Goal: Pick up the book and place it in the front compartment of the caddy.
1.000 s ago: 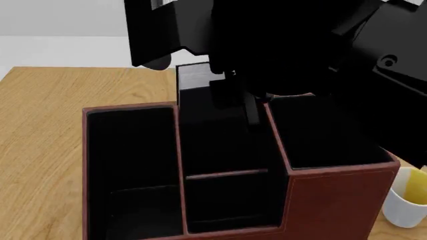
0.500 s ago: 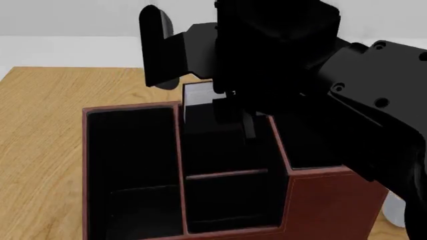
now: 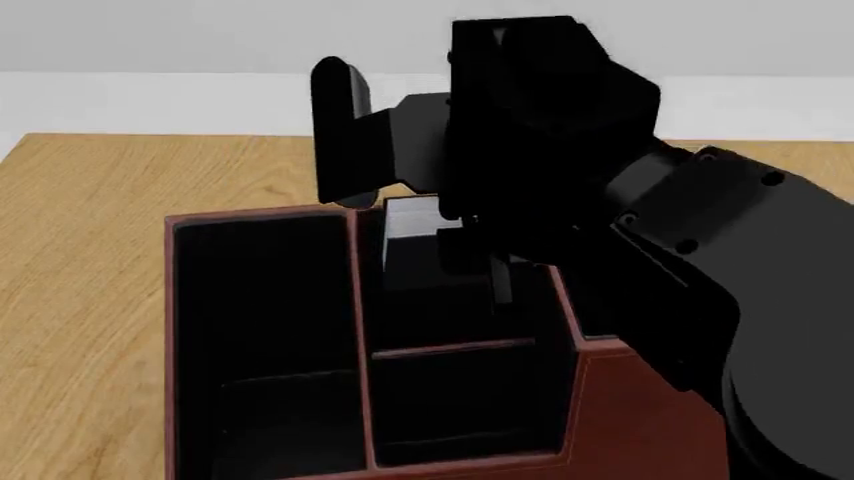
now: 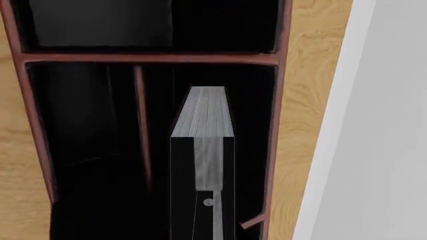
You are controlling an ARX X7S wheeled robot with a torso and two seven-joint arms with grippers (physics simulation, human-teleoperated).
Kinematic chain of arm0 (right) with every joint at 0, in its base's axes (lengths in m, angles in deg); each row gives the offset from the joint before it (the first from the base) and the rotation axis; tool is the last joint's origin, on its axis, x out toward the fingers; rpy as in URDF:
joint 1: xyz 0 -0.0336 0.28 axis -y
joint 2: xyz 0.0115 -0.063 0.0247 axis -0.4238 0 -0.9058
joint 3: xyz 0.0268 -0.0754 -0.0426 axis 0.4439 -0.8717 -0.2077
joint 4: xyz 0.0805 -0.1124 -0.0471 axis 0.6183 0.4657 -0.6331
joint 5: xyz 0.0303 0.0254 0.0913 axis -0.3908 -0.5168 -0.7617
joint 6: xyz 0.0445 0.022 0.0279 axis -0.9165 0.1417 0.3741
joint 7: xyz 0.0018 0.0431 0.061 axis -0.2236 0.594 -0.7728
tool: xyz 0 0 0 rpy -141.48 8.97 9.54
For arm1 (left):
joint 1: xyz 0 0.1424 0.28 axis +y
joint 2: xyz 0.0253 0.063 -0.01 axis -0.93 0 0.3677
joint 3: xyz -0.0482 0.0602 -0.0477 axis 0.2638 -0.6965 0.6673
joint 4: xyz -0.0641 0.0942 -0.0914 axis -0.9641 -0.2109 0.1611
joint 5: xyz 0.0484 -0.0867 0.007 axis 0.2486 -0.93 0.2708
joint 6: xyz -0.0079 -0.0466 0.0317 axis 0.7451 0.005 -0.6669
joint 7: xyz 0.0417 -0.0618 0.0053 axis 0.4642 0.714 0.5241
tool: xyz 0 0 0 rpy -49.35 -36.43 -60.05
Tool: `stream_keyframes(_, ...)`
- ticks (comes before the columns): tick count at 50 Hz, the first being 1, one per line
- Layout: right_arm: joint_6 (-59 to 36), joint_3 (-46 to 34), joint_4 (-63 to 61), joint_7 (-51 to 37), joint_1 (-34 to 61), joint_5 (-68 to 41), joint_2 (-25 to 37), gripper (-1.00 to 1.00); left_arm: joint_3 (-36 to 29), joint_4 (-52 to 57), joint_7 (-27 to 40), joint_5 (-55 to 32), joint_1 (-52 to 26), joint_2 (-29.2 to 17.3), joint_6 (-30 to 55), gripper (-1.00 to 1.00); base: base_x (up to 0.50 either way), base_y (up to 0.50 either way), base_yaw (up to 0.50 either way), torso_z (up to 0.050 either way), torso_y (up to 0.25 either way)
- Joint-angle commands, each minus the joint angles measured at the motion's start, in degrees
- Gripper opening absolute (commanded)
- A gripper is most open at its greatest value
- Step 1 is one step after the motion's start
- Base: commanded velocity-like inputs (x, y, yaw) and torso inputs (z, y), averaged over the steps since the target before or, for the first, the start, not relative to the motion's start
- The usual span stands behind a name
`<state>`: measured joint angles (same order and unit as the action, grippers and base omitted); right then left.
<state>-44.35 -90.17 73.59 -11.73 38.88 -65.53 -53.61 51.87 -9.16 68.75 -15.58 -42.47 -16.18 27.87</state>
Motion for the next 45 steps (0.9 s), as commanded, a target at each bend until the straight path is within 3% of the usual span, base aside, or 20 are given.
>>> stream_keyframes(1,6.75,0.33,8.61,-0.59,-2.81,3.23,-2.69,-1.00,0.44,0.34,0.56,0.16,1.06,-0.77,-0.52,1.00,0.00,0.00,0.00,0.000,0.000)
stream_keyframes(12,13.81,1.25,20.84,0.65,-6.24,5.18,-6.96,-1.00,0.80,0.56,0.90,0.52,2.34,-1.33,-1.33,1.00,0.00,0.00,0.00,0.001,0.001)
stream_keyframes(29,12.89,15.19,22.27,1.01,-11.02,18.56,-7.04,-1.00,1.43,0.64,1.35,1.15,4.43,-2.27,-2.72,1.00,0.00,0.00,0.00,0.000,0.001)
stream_keyframes(45,12.93,18.66,22.50,-0.04,-13.76,21.31,-7.04,-1.00,1.34,0.17,1.03,0.97,4.09,-2.15,-2.70,1.00,0.00,0.00,0.00,0.001,0.001)
